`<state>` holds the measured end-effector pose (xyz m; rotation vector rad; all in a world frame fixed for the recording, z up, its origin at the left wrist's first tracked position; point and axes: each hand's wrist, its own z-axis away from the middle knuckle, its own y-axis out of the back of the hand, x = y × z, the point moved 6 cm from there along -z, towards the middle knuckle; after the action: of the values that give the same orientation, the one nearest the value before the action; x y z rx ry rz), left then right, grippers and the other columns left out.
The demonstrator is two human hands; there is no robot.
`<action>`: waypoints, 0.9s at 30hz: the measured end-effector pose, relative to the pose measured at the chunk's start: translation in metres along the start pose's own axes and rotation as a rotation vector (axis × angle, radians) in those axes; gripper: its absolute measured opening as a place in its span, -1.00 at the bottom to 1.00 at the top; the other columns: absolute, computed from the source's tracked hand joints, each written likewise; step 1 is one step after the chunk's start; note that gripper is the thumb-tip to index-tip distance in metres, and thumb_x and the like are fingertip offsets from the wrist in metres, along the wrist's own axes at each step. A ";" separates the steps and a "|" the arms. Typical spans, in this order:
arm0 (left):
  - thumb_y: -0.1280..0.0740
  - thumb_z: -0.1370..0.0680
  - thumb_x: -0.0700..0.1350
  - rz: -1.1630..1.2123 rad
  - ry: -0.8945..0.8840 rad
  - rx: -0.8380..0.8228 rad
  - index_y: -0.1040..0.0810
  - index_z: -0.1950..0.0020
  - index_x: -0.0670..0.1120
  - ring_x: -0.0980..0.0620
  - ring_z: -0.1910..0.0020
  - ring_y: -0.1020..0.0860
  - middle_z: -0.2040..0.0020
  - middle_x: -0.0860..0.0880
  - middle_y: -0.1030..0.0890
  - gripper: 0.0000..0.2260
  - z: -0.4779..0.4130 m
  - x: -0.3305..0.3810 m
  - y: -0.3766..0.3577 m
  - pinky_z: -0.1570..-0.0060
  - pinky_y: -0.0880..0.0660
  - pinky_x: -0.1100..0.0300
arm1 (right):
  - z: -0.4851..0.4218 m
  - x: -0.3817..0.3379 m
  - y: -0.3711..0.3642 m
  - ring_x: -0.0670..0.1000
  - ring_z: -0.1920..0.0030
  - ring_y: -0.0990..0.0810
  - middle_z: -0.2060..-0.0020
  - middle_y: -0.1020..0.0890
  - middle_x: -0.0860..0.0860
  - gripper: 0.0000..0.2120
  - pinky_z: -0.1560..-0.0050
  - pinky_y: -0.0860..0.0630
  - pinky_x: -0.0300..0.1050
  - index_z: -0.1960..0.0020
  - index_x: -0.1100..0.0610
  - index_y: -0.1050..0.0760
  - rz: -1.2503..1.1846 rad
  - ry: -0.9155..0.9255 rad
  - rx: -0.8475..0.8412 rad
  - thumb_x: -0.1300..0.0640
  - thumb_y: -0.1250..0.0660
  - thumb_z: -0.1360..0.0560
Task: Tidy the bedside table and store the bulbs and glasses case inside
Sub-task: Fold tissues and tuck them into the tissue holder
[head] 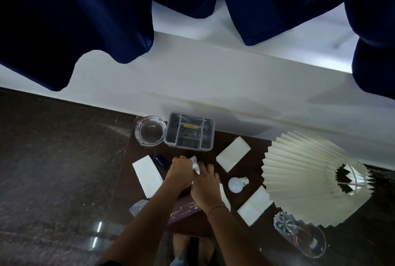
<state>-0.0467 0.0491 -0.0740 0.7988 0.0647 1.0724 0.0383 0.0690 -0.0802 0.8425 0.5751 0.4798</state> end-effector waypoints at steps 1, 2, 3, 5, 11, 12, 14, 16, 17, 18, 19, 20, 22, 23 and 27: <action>-0.20 -0.54 -0.20 -0.007 -0.018 -0.010 -0.47 -0.24 -0.20 -0.18 -0.22 -0.45 -0.21 -0.20 -0.49 -0.72 -0.002 -0.001 -0.002 -0.19 -0.44 0.05 | -0.001 -0.001 -0.001 0.13 -0.35 -0.24 -0.43 -0.24 0.04 -0.60 -0.31 -0.29 0.03 -0.38 0.12 -0.29 -0.003 0.002 0.001 0.17 -0.13 -0.54; -0.20 -0.55 -0.17 -0.013 -0.035 -0.021 -0.44 -0.26 -0.17 -0.16 -0.22 -0.43 -0.21 -0.18 -0.49 -0.72 -0.003 -0.001 -0.003 -0.16 -0.42 0.09 | -0.002 -0.002 -0.002 0.12 -0.35 -0.25 -0.43 -0.25 0.03 -0.60 -0.32 -0.29 0.02 -0.38 0.13 -0.28 -0.011 0.001 0.003 0.17 -0.13 -0.54; -0.20 -0.56 -0.15 -0.017 -0.047 -0.028 -0.43 -0.27 -0.15 -0.15 -0.23 -0.42 -0.21 -0.17 -0.48 -0.71 -0.004 -0.001 -0.004 -0.14 -0.42 0.11 | -0.003 -0.002 -0.002 0.11 -0.34 -0.25 -0.42 -0.26 0.02 -0.60 -0.32 -0.30 0.02 -0.38 0.13 -0.29 -0.025 0.001 0.011 0.17 -0.14 -0.54; -0.18 -0.57 -0.14 -0.009 -0.041 -0.037 -0.45 -0.26 -0.15 -0.14 -0.25 -0.40 -0.22 -0.17 -0.47 -0.72 -0.006 -0.003 -0.001 -0.15 -0.42 0.10 | -0.004 -0.003 -0.002 0.10 -0.32 -0.27 -0.41 -0.28 0.01 -0.61 -0.30 -0.32 -0.01 -0.37 0.13 -0.30 -0.056 0.004 0.036 0.18 -0.14 -0.55; -0.19 -0.50 -0.29 0.084 -0.043 -0.011 -0.58 -0.13 -0.11 -0.15 -0.18 -0.51 -0.23 -0.18 -0.51 -0.72 -0.007 -0.008 0.017 -0.11 -0.51 0.05 | -0.003 0.004 0.006 -0.01 -0.26 -0.34 -0.38 -0.34 -0.04 -0.61 -0.16 -0.39 -0.23 -0.38 0.11 -0.31 -0.149 0.062 0.158 0.24 -0.11 -0.55; -0.19 -0.49 -0.30 0.098 -0.049 -0.013 -0.60 -0.10 -0.11 -0.14 -0.18 -0.51 -0.23 -0.17 -0.52 -0.72 -0.006 -0.008 0.020 -0.12 -0.50 0.04 | -0.001 0.005 0.008 -0.03 -0.25 -0.36 -0.36 -0.36 -0.04 -0.61 -0.14 -0.39 -0.28 -0.37 0.10 -0.33 -0.177 0.069 0.180 0.26 -0.12 -0.55; -0.22 -0.51 -0.27 0.117 -0.072 -0.002 -0.63 -0.06 -0.09 -0.10 -0.17 -0.52 -0.20 -0.13 -0.57 -0.76 -0.006 -0.006 0.027 -0.14 -0.49 0.03 | 0.004 0.006 0.011 -0.07 -0.25 -0.38 -0.35 -0.38 -0.04 -0.62 -0.14 -0.37 -0.34 -0.36 0.09 -0.35 -0.230 0.096 0.212 0.28 -0.14 -0.55; -0.27 -0.53 -0.17 0.125 -0.113 0.012 -0.66 -0.05 -0.07 -0.06 -0.13 -0.56 -0.13 -0.08 -0.63 -0.80 -0.003 -0.004 0.034 -0.12 -0.50 0.04 | 0.008 0.006 0.016 -0.11 -0.26 -0.41 -0.34 -0.40 -0.04 -0.60 -0.15 -0.32 -0.43 -0.36 0.07 -0.36 -0.293 0.117 0.233 0.29 -0.16 -0.55; -0.30 -0.52 -0.15 0.145 -0.123 0.014 -0.67 -0.05 -0.06 -0.05 -0.09 -0.57 -0.09 -0.07 -0.66 -0.81 -0.002 -0.003 0.037 -0.10 -0.51 0.05 | 0.010 0.006 0.018 -0.14 -0.26 -0.41 -0.34 -0.40 -0.04 -0.58 -0.14 -0.29 -0.50 -0.36 0.05 -0.36 -0.333 0.121 0.245 0.31 -0.16 -0.54; -0.32 -0.50 -0.15 0.170 -0.126 0.015 -0.67 -0.06 -0.06 -0.04 -0.06 -0.59 -0.06 -0.08 -0.67 -0.81 0.000 -0.003 0.038 -0.07 -0.52 0.08 | 0.012 0.006 0.021 -0.17 -0.26 -0.40 -0.33 -0.41 -0.05 -0.56 -0.14 -0.25 -0.56 -0.36 0.03 -0.36 -0.373 0.125 0.257 0.33 -0.16 -0.53; -0.35 -0.49 -0.16 0.191 -0.131 0.024 -0.68 -0.05 -0.06 -0.02 -0.03 -0.59 -0.02 -0.07 -0.68 -0.82 0.002 -0.004 0.040 -0.02 -0.52 0.13 | 0.013 0.006 0.024 -0.20 -0.27 -0.38 -0.33 -0.41 -0.06 -0.54 -0.15 -0.22 -0.59 -0.36 0.03 -0.36 -0.406 0.134 0.264 0.36 -0.15 -0.53; -0.37 -0.47 -0.17 0.204 -0.138 0.042 -0.68 -0.03 -0.06 0.00 -0.01 -0.60 0.00 -0.07 -0.69 -0.83 0.004 -0.005 0.042 0.03 -0.50 0.18 | 0.014 0.006 0.026 -0.20 -0.29 -0.37 -0.34 -0.41 -0.06 -0.52 -0.20 -0.22 -0.57 -0.36 0.02 -0.36 -0.428 0.150 0.265 0.38 -0.15 -0.52; -0.39 -0.46 -0.17 0.213 -0.146 0.086 -0.69 0.02 -0.04 0.04 0.04 -0.59 0.05 -0.04 -0.69 -0.85 0.009 -0.006 0.046 0.11 -0.47 0.23 | 0.017 0.006 0.030 -0.15 -0.32 -0.38 -0.33 -0.41 -0.05 -0.50 -0.27 -0.28 -0.45 -0.37 0.01 -0.37 -0.449 0.179 0.262 0.40 -0.14 -0.51; -0.40 -0.45 -0.16 0.208 -0.153 0.107 -0.70 0.04 -0.02 0.07 0.07 -0.59 0.07 -0.02 -0.69 -0.87 0.012 -0.007 0.049 0.13 -0.45 0.24 | 0.018 0.006 0.032 -0.13 -0.31 -0.39 -0.32 -0.41 -0.05 -0.49 -0.27 -0.31 -0.41 -0.36 0.00 -0.39 -0.463 0.178 0.271 0.41 -0.15 -0.51; -0.38 -0.46 -0.13 0.140 -0.233 0.172 -0.69 0.10 0.02 0.16 0.22 -0.52 0.20 0.12 -0.62 -0.90 0.023 -0.003 0.067 0.21 -0.39 0.30 | 0.020 0.010 0.055 -0.08 -0.20 -0.51 -0.22 -0.49 -0.01 -0.61 -0.16 -0.44 -0.40 -0.23 0.06 -0.49 -0.613 0.136 0.392 0.39 -0.23 -0.49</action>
<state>-0.0894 0.0492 -0.0179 1.0916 -0.0988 1.1088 0.0494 0.0959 -0.0280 0.9513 1.0300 -0.1457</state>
